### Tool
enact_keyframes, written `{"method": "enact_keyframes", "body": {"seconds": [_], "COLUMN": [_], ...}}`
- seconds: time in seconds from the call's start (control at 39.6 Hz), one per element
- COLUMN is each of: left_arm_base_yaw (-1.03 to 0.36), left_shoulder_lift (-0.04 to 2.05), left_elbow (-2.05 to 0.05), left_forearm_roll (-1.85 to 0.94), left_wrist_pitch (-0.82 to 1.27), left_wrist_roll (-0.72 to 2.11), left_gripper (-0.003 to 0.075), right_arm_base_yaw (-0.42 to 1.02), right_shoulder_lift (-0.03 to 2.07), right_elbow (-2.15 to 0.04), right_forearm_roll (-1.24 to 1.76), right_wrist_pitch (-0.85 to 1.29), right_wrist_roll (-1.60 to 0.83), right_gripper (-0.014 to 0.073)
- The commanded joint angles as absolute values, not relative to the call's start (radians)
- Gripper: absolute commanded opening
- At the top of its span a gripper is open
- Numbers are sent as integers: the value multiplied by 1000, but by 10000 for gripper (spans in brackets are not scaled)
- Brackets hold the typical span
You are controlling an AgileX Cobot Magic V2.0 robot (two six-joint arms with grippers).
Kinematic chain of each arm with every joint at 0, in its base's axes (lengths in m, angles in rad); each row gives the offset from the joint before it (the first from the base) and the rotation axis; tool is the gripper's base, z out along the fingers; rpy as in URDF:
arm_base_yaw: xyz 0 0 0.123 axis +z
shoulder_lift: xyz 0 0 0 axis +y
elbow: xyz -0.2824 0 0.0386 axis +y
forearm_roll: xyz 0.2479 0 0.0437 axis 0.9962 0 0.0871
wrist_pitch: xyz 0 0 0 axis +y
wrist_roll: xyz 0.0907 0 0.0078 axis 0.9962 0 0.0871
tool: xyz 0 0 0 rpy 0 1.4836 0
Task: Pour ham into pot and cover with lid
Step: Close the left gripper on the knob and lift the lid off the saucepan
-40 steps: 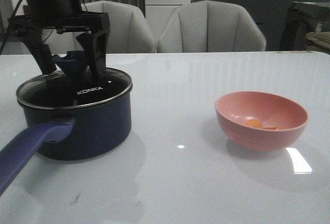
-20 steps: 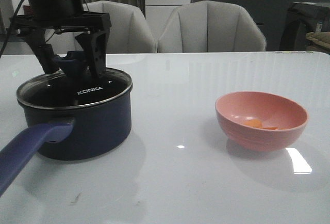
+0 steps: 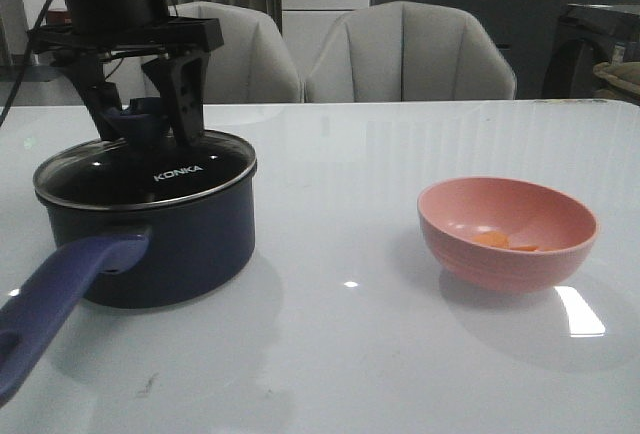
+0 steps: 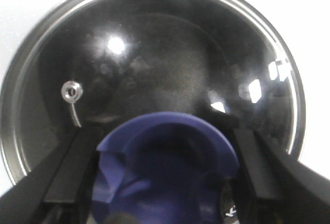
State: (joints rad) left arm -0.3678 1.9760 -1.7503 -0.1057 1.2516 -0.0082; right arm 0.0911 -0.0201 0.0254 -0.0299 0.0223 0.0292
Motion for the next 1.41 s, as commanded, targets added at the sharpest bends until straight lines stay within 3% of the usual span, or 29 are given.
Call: {"method": "enact_keyframes", "body": {"seconds": [0.0,1.39], "left_arm_base_yaw": [-368,-368], "left_shoulder_lift": [1943,1929], "left_elbow": [-1786,-1897], "left_forearm_roll": [-120,-99], "left_wrist_pitch": [1266,1286], "left_wrist_roll": [-16,-16], "left_gripper": [354,355], "right_arm_base_yaw": [86,86], "right_shoulder_lift": [-29,-29], "right_elbow": [36,36], "right_forearm_roll": [-31,-31], "right_wrist_pitch": [-57,-57], "right_wrist_roll": [26,26], "right_gripper": [136,136]}}
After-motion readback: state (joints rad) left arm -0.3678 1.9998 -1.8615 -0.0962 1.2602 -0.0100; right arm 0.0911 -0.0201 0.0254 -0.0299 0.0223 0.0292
